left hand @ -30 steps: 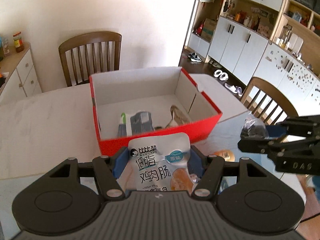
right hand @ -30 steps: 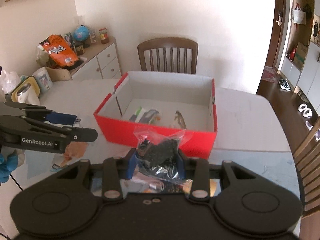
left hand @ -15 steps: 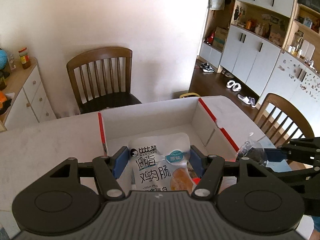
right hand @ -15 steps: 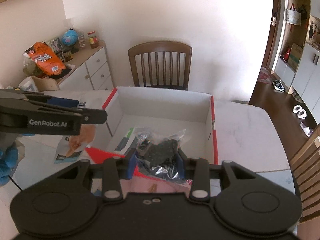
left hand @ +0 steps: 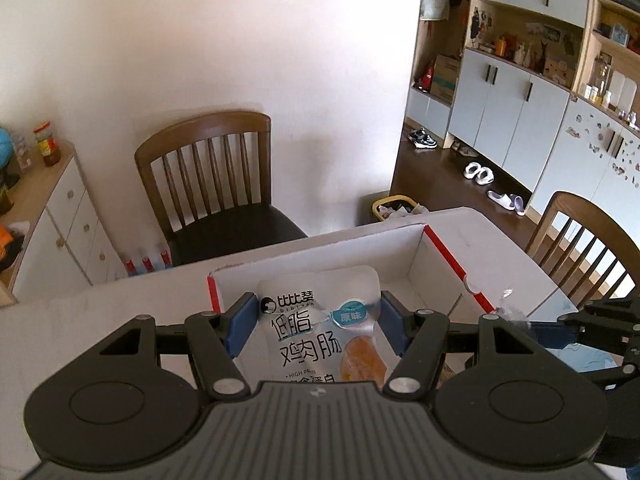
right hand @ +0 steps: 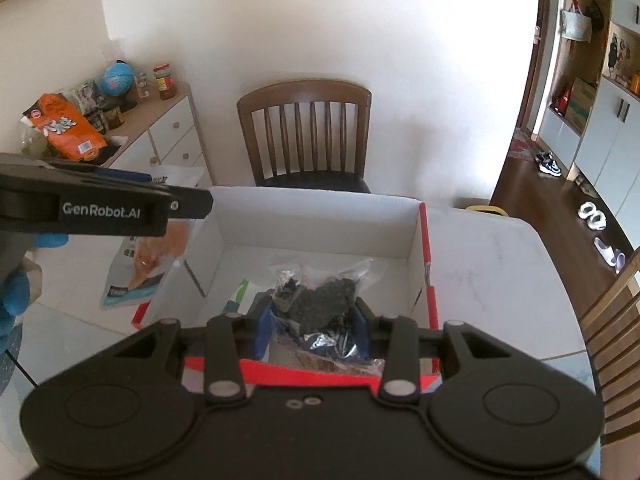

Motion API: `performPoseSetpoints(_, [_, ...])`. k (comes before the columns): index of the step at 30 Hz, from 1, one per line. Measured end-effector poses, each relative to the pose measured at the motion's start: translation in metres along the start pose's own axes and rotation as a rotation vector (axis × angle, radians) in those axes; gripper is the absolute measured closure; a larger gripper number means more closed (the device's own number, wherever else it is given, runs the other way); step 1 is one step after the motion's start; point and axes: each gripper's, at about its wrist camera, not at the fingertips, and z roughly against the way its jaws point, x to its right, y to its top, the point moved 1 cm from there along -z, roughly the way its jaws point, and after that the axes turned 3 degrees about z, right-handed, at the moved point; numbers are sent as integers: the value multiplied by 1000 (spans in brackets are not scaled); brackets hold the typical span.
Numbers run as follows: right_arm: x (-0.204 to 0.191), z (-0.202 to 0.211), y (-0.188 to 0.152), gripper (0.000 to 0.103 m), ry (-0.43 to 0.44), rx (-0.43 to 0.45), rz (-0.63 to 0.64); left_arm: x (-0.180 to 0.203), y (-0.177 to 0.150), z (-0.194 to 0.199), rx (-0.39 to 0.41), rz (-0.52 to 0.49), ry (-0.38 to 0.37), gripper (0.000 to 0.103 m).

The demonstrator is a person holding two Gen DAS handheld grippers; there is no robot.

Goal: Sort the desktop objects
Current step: 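Carry both held bags over the red box, then open left gripper dropping sausage bag into box while right gripper releases dark plastic bag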

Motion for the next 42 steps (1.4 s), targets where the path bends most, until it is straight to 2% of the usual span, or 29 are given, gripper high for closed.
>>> performPoseSetpoints(8, [-3,-21,8,64,4,-17,27,-2,16,-28,-17,-34,1,39])
performPoseSetpoints(12, [-5,-38,8,63,11,-57,65,-3,17,-54,-49,-67,-9,38])
performPoseSetpoints(31, [-2,-98,-8,63,16,-210,84,7,-3,-130,-175,-138,22,38])
performPoseSetpoints(42, [0,-126,-19,63,-28,-267,150,16,-14,-156,-218,-210,47,38])
